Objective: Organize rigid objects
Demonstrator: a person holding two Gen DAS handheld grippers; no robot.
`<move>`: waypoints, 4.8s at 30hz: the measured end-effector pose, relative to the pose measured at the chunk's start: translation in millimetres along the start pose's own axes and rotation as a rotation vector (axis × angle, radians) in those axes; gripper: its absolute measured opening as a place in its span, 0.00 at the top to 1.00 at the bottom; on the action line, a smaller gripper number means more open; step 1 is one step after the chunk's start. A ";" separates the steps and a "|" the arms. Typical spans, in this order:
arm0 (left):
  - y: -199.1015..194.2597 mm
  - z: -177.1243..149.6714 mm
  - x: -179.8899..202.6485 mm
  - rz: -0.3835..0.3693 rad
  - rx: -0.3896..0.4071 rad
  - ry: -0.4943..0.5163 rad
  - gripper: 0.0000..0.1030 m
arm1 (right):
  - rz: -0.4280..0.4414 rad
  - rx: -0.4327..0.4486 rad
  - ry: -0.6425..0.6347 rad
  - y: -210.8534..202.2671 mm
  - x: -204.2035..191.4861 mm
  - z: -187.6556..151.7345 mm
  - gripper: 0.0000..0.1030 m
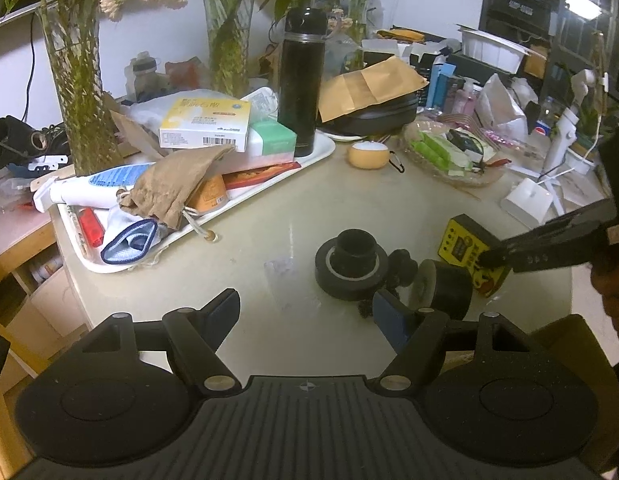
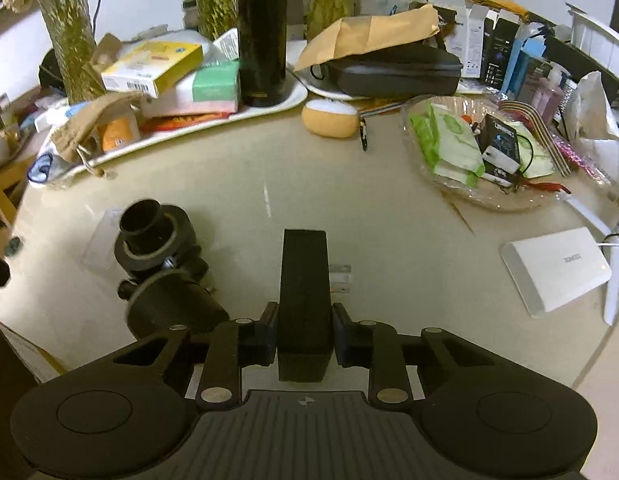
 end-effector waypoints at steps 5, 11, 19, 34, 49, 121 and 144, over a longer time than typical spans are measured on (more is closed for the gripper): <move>1.4 -0.3 1.7 -0.012 -0.006 0.001 0.29 | 0.020 -0.051 0.012 11.1 -2.0 -4.2 0.71; 2.7 -2.6 -1.4 -0.006 -0.021 -0.019 0.29 | 0.035 -0.063 0.030 16.4 -2.1 -6.1 0.70; 3.2 -2.9 -1.0 -0.005 -0.026 -0.016 0.29 | 0.018 -0.037 0.015 23.2 -4.0 0.1 0.70; 7.8 -3.2 -10.3 0.033 -0.072 -0.028 0.29 | 0.026 0.078 0.038 -1.0 3.1 11.2 0.71; 49.7 7.1 -14.1 0.049 -0.153 0.064 0.29 | 0.041 0.186 0.128 -52.1 28.7 -6.1 0.71; -102.7 70.7 62.4 -0.090 0.053 0.113 0.68 | 0.196 0.368 0.159 -219.9 32.4 -22.9 0.71; -96.8 -14.6 63.9 -0.156 -0.023 0.101 0.68 | 0.164 0.260 0.191 -177.6 3.4 -89.8 0.71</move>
Point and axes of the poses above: each gripper's, at about its wrist camera, not at the fingertips, and y roughly the way its jaws point, x to its right, z to its top, the point moved 4 cm from there along y, roughly the way its jaws point, and after that the axes turned 11 degrees about -z, right-handed, at the moved point
